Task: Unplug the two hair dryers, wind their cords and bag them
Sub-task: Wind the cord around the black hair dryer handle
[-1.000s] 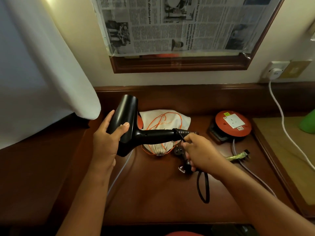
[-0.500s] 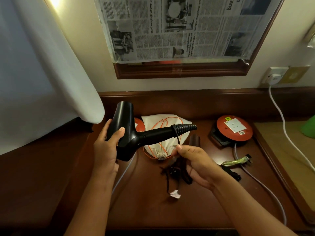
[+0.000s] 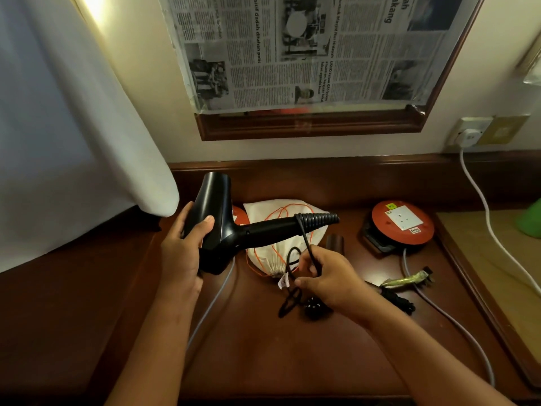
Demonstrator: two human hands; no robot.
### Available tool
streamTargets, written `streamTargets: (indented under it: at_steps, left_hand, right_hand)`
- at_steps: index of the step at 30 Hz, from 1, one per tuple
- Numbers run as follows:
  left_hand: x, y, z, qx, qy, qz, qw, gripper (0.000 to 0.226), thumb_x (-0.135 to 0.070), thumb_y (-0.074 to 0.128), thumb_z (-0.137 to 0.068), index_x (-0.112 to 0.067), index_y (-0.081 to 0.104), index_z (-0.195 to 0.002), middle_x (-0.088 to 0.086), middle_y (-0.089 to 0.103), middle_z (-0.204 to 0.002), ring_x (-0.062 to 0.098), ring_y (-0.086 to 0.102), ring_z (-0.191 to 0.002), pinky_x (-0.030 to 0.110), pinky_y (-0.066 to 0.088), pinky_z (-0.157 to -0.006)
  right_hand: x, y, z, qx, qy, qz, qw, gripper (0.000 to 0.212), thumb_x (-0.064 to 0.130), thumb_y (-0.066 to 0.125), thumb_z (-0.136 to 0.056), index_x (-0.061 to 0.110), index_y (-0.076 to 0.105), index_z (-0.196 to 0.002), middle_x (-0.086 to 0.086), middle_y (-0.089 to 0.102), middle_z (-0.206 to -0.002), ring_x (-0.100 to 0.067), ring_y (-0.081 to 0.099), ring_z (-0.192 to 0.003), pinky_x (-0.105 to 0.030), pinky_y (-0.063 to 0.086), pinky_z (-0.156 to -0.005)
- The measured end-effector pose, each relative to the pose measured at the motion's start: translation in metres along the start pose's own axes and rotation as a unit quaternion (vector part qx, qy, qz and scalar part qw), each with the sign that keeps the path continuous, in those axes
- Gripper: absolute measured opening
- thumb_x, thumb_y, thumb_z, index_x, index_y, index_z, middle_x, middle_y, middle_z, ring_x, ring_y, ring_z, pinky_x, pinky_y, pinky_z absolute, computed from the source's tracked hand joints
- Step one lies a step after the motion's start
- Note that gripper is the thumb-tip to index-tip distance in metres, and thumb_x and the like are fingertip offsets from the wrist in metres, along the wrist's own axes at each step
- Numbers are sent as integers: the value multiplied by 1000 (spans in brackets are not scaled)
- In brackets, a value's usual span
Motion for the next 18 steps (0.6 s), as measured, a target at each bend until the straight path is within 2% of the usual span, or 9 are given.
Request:
streamTargets:
  at_steps: [2, 4, 5, 7, 9, 10, 13, 16, 18]
  left_hand:
    - [0, 0, 0, 3, -3, 2, 1000, 57, -16, 71, -82, -28, 54, -135, 7, 63, -122, 26, 67, -102, 42, 56, -84]
    - [1, -2, -1, 1, -6, 8, 1000, 56, -15, 70, -83, -27, 54, -135, 8, 63, -122, 26, 67, -102, 42, 56, -83]
    - [1, -3, -1, -1, -6, 10, 1000, 55, -15, 69, -83, -26, 54, -135, 8, 63, -122, 27, 67, -101, 42, 56, -83]
    - [0, -4, -1, -4, -4, 13, 1000, 55, -15, 69, -83, -26, 54, -135, 8, 63, -121, 27, 67, -101, 41, 56, -82]
    - [0, -4, -1, -11, -2, 11, 1000, 56, -15, 69, -83, -27, 54, -135, 8, 62, -121, 27, 67, -100, 40, 57, -81]
    - [0, -4, -1, -15, 0, 11, 1000, 56, -15, 70, -83, -27, 54, -135, 8, 62, -122, 27, 67, -100, 41, 57, -82]
    - [-1, -4, 0, -18, 1, 13, 1000, 56, -15, 70, -82, -26, 54, -135, 8, 63, -122, 26, 67, -100, 43, 56, -84]
    - [0, -2, 1, -12, -3, 17, 1000, 55, -14, 69, -83, -25, 54, -135, 7, 63, -121, 26, 67, -99, 41, 57, -82]
    - [0, -1, 0, -15, -5, 20, 1000, 55, -14, 69, -83, -25, 54, -135, 7, 63, -120, 25, 68, -99, 38, 58, -77]
  right_hand:
    - [3, -1, 1, 7, -5, 18, 1000, 23, 11, 73, -78, 24, 55, -79, 8, 46, -61, -5, 44, -53, -21, 43, -51]
    - [6, -3, 5, 17, -16, 13, 1000, 20, 9, 70, -79, 24, 57, -83, 7, 50, -62, -3, 47, -55, -25, 46, -58]
    - [8, -2, 6, 26, -25, -9, 999, 20, 7, 69, -80, 23, 58, -86, 5, 56, -69, -3, 52, -61, -26, 48, -64]
    - [7, 2, 9, 52, -31, -131, 990, 22, -2, 66, -82, 17, 61, -92, 1, 65, -98, -4, 63, -86, -28, 53, -79]
    - [4, 9, 11, 69, -24, -283, 956, 24, -12, 60, -82, 9, 60, -94, 0, 60, -124, -14, 63, -111, -34, 51, -94]
    - [3, 12, 12, 73, -17, -352, 933, 25, -16, 57, -82, 6, 59, -95, -3, 57, -129, -20, 62, -115, -35, 50, -97]
    - [-1, 17, 15, 65, -4, -478, 876, 27, -19, 53, -82, 2, 57, -99, -9, 61, -128, -28, 66, -105, -31, 53, -88]
    - [-5, 19, 17, 64, -1, -470, 880, 25, -11, 50, -88, 4, 57, -106, -15, 65, -120, -20, 63, -84, -25, 53, -72]
    - [-4, 23, 19, 87, 5, -473, 877, 19, 0, 52, -91, 7, 53, -109, -20, 68, -109, -16, 59, -77, -24, 49, -65]
Point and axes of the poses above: each hand's wrist, its own z-axis away from the middle knuckle, its own y-axis out of the palm, x = y × z, the point moved 8 cm from there along -z, towards the middle knuckle
